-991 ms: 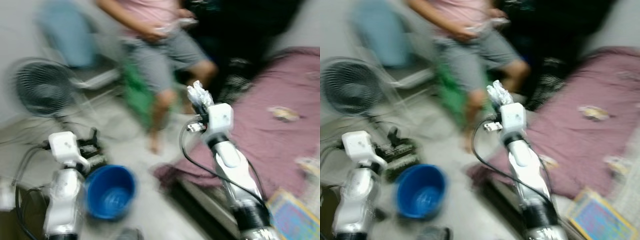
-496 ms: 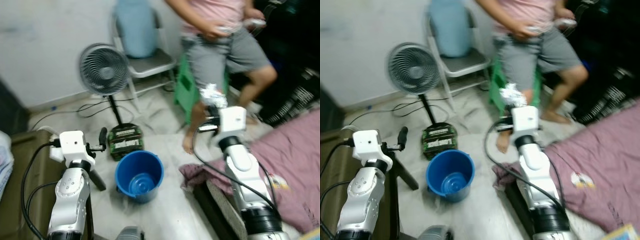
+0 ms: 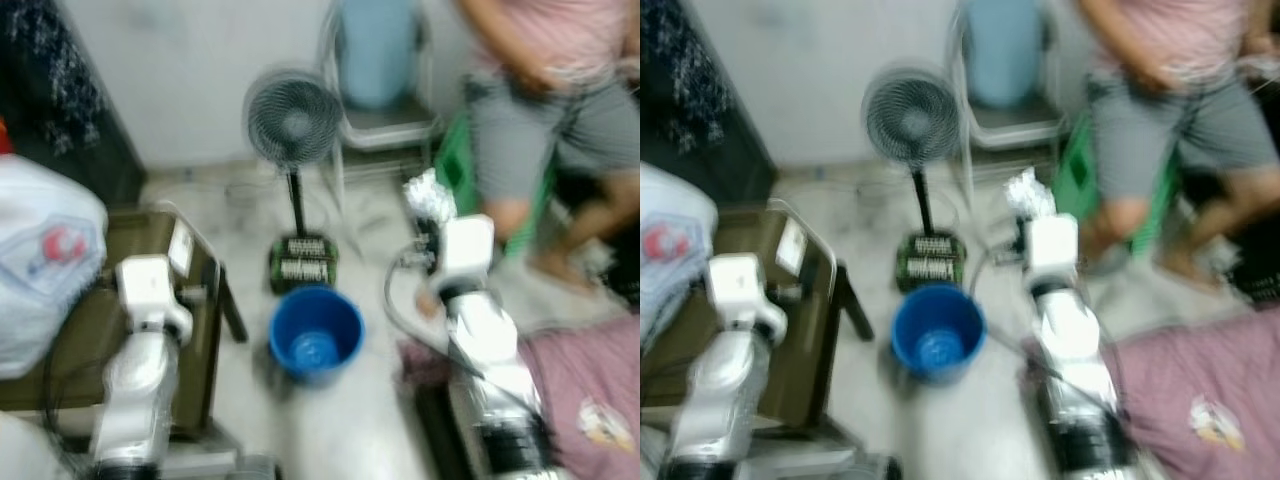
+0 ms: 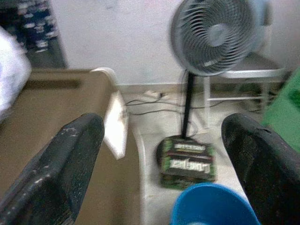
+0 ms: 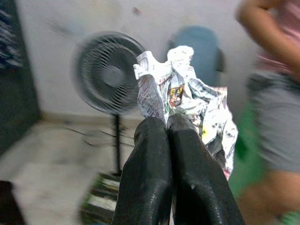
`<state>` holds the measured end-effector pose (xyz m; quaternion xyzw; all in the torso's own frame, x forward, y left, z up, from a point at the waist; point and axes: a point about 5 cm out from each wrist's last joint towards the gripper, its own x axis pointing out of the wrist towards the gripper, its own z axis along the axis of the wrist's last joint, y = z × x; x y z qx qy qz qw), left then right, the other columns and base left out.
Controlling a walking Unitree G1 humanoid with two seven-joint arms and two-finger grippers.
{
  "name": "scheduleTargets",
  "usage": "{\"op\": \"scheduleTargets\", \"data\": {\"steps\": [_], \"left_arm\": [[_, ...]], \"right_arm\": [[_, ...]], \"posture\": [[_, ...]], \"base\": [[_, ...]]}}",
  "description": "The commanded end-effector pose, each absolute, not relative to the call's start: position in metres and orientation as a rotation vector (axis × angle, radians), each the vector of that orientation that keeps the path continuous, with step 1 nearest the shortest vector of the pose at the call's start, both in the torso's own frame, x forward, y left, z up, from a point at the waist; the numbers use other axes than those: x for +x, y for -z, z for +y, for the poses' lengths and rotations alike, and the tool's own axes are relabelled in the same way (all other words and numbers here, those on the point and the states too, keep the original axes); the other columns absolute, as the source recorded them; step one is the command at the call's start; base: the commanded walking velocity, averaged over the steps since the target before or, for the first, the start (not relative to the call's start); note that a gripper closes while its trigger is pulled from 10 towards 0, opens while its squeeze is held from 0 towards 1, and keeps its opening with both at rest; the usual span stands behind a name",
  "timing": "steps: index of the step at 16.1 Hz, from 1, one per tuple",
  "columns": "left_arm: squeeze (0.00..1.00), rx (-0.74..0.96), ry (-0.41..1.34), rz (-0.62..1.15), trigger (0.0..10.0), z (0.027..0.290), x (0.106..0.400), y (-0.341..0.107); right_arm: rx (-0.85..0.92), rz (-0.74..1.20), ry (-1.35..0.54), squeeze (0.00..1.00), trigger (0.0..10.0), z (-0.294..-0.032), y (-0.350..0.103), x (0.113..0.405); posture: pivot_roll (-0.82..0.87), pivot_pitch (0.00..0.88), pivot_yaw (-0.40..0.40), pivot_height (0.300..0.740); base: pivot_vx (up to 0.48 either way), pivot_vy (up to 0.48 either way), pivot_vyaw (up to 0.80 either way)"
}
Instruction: Clean up the room
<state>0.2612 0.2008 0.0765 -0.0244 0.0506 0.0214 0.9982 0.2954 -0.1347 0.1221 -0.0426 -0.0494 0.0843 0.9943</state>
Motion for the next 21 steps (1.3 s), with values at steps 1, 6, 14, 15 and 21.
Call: {"op": "scheduleTargets", "data": {"steps": [1, 6, 14, 15, 21], "left_arm": [[0.00, -0.061, -0.015, 0.093, 10.0, 0.194, 0.264, -0.080], [0.00, -0.063, 0.017, 0.095, 10.0, 0.193, 0.266, -0.080], [0.00, -0.078, 0.099, 0.054, 10.0, 0.185, 0.268, -0.086], [0.00, -0.078, 0.104, 0.054, 10.0, 0.185, 0.268, -0.086], [0.00, -0.089, 0.114, 0.053, 10.0, 0.184, 0.269, -0.087]], "right_arm": [[-0.101, -0.099, -0.148, 0.00, 10.0, -0.142, -0.124, 0.295], [-0.101, -0.097, -0.145, 0.00, 10.0, -0.141, -0.124, 0.295], [-0.072, -0.107, -0.150, 0.00, 10.0, -0.139, -0.127, 0.297], [-0.069, -0.106, -0.150, 0.00, 10.0, -0.139, -0.127, 0.297], [-0.064, -0.097, -0.144, 0.00, 10.0, -0.140, -0.126, 0.298]], "posture": [[-0.04, 0.000, 0.036, 0.740], [-0.05, 0.000, 0.048, 0.740], [-0.05, 0.000, 0.053, 0.740], [-0.05, 0.000, 0.054, 0.740], [-0.06, 0.000, 0.055, 0.740]], "base": [[0.000, 0.000, 0.80], [0.000, 0.000, 0.48], [0.062, 0.000, 0.00], [0.270, 0.000, 0.00], [0.334, 0.000, 0.00]]}}
